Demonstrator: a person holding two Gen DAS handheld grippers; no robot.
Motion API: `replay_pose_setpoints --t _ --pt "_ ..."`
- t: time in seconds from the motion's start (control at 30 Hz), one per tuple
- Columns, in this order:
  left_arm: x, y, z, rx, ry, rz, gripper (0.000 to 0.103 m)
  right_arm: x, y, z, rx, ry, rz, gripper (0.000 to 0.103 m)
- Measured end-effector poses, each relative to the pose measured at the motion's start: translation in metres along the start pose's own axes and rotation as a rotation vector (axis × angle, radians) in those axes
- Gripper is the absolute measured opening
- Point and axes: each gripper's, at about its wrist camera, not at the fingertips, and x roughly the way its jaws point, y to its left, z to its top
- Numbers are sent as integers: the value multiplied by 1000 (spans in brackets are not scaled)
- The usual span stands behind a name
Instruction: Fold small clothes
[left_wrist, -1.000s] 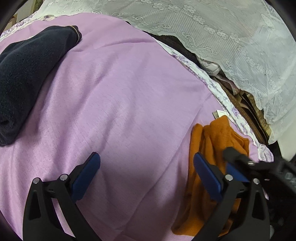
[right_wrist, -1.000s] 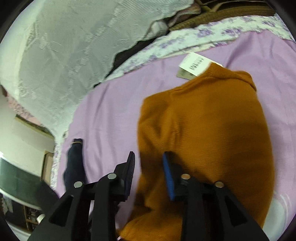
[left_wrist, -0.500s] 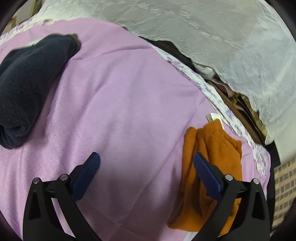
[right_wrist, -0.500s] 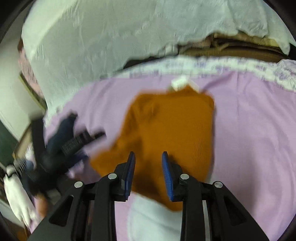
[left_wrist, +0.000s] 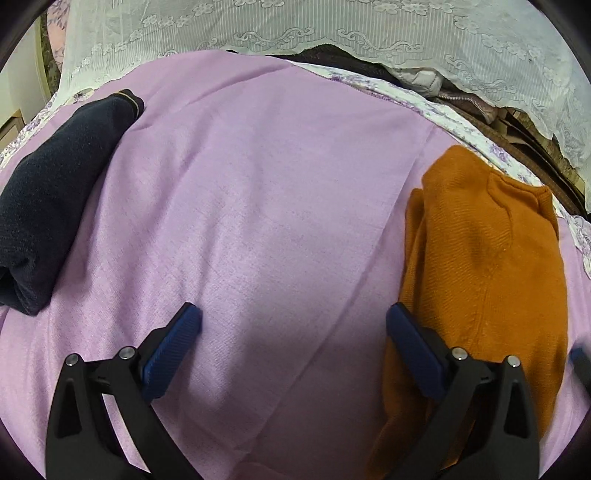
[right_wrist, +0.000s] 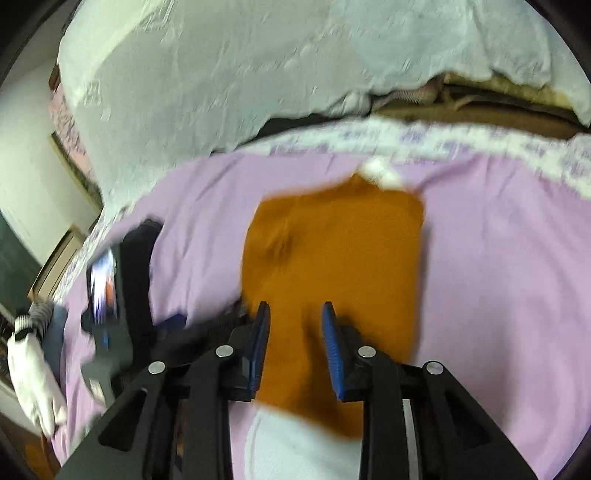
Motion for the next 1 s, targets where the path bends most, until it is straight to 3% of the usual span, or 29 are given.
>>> replay_pose_setpoints --t 0.03,0.23,0.37,0.43,0.6,0.7,0.77,1.0 --pt "0 0 0 0 -1 1 99 4 -8 11 29 6 2 28" --pt "2 -4 -2 13 -10 35 99 60 -58 52 182 48 -34 0" --pt "4 -4 -2 17 -9 51 99 92 -117 67 354 20 -164 2" --pt "5 -3 -1 16 -6 50 99 87 -140 62 434 4 -93 2" --pt "7 -4 1 15 -5 57 99 41 -131 37 361 -35 19 4" --pt "7 -4 1 15 -7 59 99 29 -126 24 347 -5 67 5" --pt "6 -4 0 14 -11 62 99 41 -125 20 362 43 103 5" --pt "6 -3 0 15 -14 64 99 103 -137 42 436 45 82 0"
